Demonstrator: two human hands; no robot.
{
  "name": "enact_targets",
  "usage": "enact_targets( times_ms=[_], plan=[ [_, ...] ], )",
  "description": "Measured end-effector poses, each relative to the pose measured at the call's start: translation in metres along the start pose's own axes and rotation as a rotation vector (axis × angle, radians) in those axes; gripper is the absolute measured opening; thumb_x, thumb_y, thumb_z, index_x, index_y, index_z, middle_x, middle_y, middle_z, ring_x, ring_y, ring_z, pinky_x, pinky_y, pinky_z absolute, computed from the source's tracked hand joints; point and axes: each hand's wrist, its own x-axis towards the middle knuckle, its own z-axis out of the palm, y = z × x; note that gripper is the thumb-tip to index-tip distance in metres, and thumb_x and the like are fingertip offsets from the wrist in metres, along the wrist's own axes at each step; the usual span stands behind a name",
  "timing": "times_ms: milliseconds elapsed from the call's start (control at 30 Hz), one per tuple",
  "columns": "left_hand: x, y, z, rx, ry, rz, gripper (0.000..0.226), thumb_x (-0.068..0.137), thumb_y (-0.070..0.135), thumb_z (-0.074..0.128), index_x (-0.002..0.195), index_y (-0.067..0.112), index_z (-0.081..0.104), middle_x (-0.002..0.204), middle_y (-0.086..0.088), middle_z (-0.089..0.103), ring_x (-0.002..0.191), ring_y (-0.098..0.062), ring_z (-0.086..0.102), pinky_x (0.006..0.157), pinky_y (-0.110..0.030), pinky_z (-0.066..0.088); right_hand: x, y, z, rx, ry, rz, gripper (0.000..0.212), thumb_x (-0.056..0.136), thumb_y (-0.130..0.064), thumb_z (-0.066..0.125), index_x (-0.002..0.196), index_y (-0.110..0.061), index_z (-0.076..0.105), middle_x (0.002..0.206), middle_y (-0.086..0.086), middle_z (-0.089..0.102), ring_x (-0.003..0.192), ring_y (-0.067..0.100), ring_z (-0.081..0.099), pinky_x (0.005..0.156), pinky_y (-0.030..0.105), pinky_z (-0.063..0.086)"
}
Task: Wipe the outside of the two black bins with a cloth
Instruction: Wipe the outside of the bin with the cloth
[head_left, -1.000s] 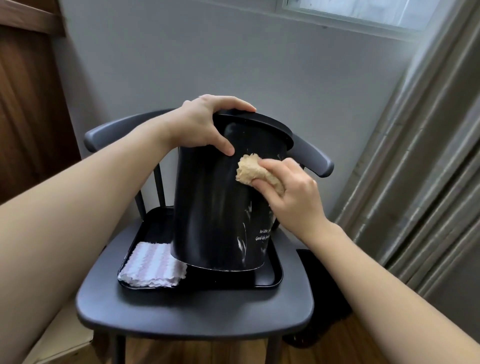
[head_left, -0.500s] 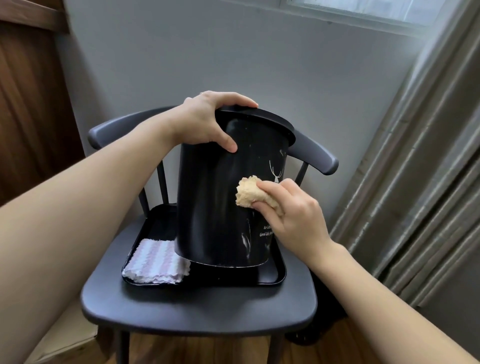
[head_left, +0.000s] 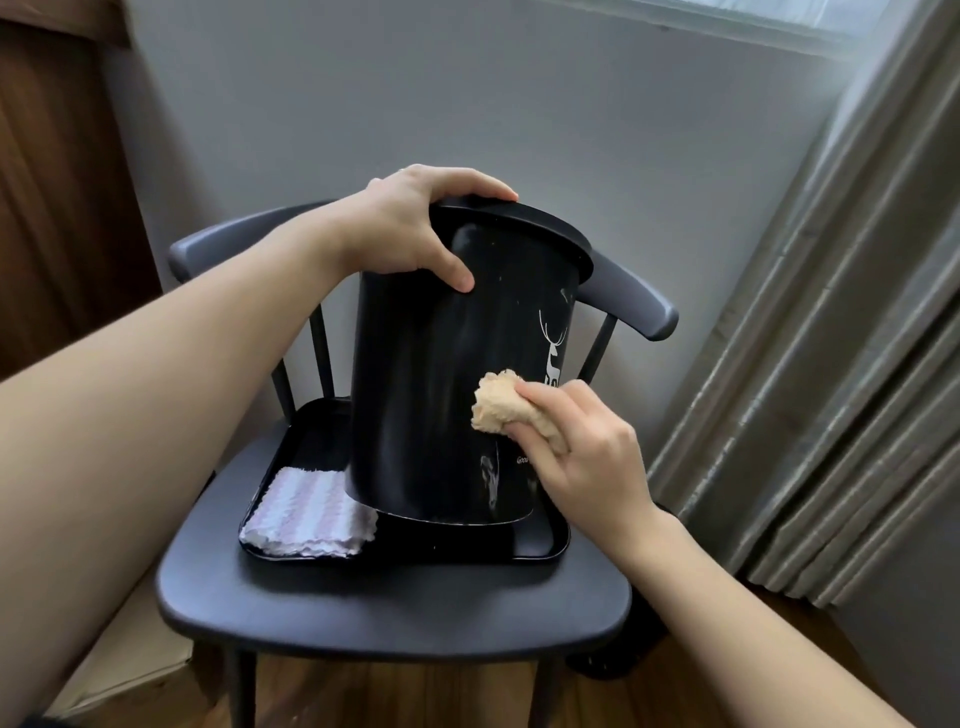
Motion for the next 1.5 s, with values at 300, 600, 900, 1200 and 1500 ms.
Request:
enact_targets(
  times_ms=[300, 600, 900, 1200, 1500],
  plan=[
    [0.0, -0.004, -0.001, -0.025, 0.005, -0.009, 0.083, 0.047, 0.039, 0.087, 0.119, 0.069, 0.057, 0.13, 0.028, 0.062, 0.132, -0.02, 0.053, 0.116, -0.046, 0.039, -0.031, 0.001, -0.008, -0.017, -0.238, -0.253, 0.027, 0.091, -0.031, 0.07, 0.111, -0.014, 0.074, 0.081, 0.003, 0.061, 0.07, 0.021, 0.061, 0.054, 0.033, 0.053],
    [-0.002, -0.005, -0.002, -0.021, 0.018, -0.015, 0.083, 0.049, 0.035, 0.088, 0.121, 0.063, 0.059, 0.127, 0.028, 0.063, 0.128, -0.014, 0.056, 0.117, -0.045, 0.038, -0.025, -0.005, 0.002, 0.031, -0.137, -0.119, 0.028, 0.087, -0.028, 0.075, 0.11, -0.013, 0.073, 0.084, 0.003, 0.059, 0.068, 0.02, 0.059, 0.056, 0.035, 0.053],
    [-0.005, -0.002, -0.002, -0.016, 0.023, -0.021, 0.083, 0.05, 0.036, 0.086, 0.122, 0.065, 0.057, 0.129, 0.029, 0.062, 0.13, -0.015, 0.055, 0.118, -0.047, 0.036, 0.026, -0.018, -0.014, 0.168, 0.078, 0.366, 0.033, 0.084, -0.048, 0.065, 0.098, -0.03, 0.04, 0.076, -0.018, 0.055, 0.065, 0.008, 0.052, 0.063, 0.018, 0.042],
    [-0.005, 0.003, 0.0, 0.0, 0.012, -0.032, 0.083, 0.051, 0.037, 0.085, 0.123, 0.066, 0.056, 0.131, 0.024, 0.061, 0.132, -0.025, 0.051, 0.116, -0.046, 0.039, 0.087, -0.019, -0.014, 0.544, 0.136, 0.898, 0.011, 0.097, -0.023, 0.041, 0.088, -0.021, 0.035, 0.083, -0.005, 0.043, 0.072, 0.011, 0.043, 0.062, 0.028, 0.033],
    [-0.01, 0.009, -0.001, 0.051, 0.028, -0.051, 0.083, 0.064, 0.023, 0.091, 0.129, 0.06, 0.056, 0.133, 0.024, 0.058, 0.133, -0.022, 0.049, 0.117, -0.046, 0.036, 0.07, -0.027, -0.009, 0.519, 0.082, 0.724, 0.029, 0.09, -0.006, 0.057, 0.075, -0.028, 0.045, 0.075, 0.006, 0.057, 0.071, 0.017, 0.049, 0.063, 0.041, 0.045]
  ],
)
